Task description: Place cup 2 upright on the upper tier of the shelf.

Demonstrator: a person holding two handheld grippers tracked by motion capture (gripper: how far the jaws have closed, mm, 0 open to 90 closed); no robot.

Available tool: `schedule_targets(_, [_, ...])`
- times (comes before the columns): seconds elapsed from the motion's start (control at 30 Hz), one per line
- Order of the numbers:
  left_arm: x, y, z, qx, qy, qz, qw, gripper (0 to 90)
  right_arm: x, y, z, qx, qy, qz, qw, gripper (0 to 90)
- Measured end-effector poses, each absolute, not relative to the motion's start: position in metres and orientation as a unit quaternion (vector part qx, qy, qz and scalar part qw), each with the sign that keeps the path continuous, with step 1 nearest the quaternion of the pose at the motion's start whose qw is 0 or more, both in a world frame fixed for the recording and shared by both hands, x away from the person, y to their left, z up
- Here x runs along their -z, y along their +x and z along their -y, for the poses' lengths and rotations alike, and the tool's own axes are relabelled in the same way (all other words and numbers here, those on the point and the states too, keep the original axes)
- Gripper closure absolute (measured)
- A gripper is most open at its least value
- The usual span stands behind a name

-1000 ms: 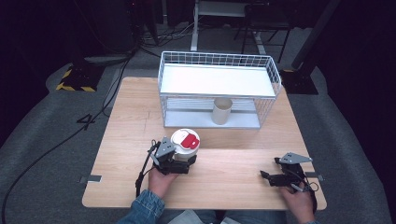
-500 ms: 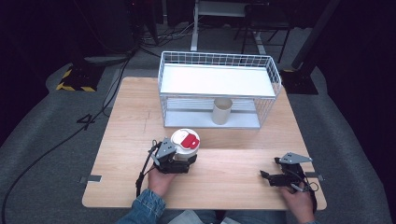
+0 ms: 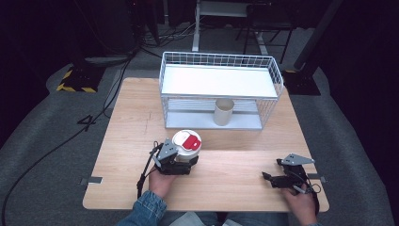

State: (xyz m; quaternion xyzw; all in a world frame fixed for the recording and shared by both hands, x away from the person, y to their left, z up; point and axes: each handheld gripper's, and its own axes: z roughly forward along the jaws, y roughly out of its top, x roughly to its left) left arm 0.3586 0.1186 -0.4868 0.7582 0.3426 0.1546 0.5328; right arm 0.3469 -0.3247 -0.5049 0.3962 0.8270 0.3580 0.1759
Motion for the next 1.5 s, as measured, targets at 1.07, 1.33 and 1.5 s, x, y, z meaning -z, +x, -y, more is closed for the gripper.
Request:
schedule_targets(1.07, [0.454, 0.349, -0.124, -0.148, 0.761, -0.347, 0.527, 12.1, 0.505, 0.347, 0.325, -0.358, 0.398, -0.826, 0.177, 12.6])
schedule_targets(1.33, [0.433, 0.346, -0.125, -0.147, 0.759, -0.343, 0.534, 12.1, 0.505, 0.347, 0.325, -0.358, 0.398, -0.826, 0.177, 12.6])
schedule_targets(1.5, [0.423, 0.348, -0.125, -0.146, 0.76, -0.339, 0.535, 12.1, 0.505, 0.347, 0.325, -0.358, 0.398, -0.826, 0.177, 12.6])
